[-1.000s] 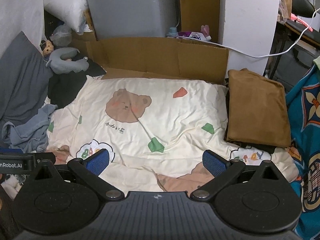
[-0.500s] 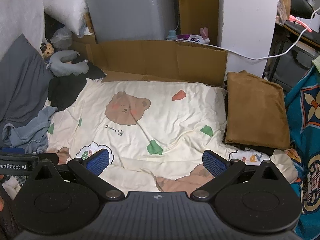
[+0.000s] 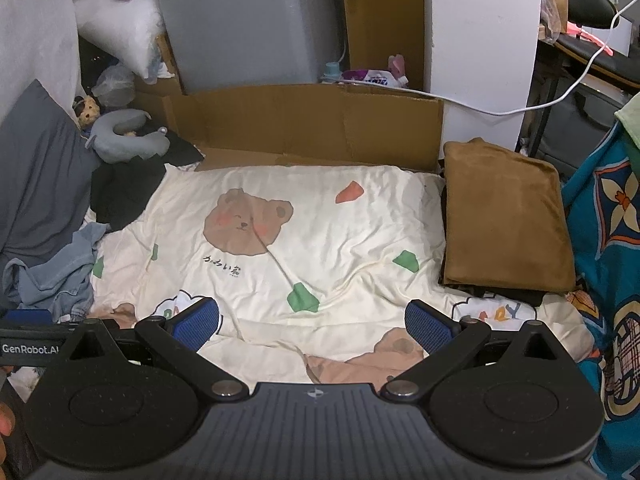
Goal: Fold clothes
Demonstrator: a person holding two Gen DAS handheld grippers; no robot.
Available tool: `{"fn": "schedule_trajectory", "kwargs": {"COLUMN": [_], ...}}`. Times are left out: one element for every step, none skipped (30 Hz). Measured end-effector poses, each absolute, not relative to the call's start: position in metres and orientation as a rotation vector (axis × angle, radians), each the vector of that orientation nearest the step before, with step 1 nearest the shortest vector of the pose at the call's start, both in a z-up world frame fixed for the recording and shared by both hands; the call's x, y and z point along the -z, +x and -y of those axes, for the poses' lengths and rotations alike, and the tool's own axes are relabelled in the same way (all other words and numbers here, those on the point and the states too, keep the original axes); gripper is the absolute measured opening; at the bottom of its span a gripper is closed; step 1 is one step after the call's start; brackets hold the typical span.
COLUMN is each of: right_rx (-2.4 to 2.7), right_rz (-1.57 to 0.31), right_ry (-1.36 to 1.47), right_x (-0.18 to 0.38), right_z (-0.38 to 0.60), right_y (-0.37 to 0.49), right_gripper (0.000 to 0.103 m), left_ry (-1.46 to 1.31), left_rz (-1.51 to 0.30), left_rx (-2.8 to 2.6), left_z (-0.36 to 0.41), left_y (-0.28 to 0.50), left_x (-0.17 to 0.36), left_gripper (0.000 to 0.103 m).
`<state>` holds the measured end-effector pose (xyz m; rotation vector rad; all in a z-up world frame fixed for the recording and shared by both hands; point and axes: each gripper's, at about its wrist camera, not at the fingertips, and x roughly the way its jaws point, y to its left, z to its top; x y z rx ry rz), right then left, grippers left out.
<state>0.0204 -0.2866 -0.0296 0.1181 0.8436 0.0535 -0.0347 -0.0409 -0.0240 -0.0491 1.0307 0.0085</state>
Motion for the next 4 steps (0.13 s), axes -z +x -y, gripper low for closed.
{"fn": "schedule_trajectory", "kwargs": {"right_rx": [-0.052, -0.051, -0.051, -0.053], "right_rz": [-0.843, -0.842, -0.842, -0.841], "right_ry": [0.120, 0.123, 0.125, 0.125], "right_x": [0.0290, 0.0285, 0.0283, 0.0280], "right_z": [0.2868, 0.2871, 0.2877, 0.2874], "right_y": [0.0201, 0.0199, 0.0203, 0.0204], "right_gripper": [0.102, 0.102, 0.102, 0.102], "left_ry": [-0.050, -0.051, -0.054, -0.056], "left_rz": [-1.031, -1.031, -1.032, -1.034], "left_rx": [-0.005, -0.002, 0.000, 0.002], "left_z": [0.0412, 0.0414, 0.0408, 0.0402], "left_y": [-0.0349, -0.0351, -0.0352, -0.0354], "left_x": [0.0239, 0.0238, 0.0240, 0.0241], "left_gripper": [0.103, 0.103, 0.103, 0.103]}}
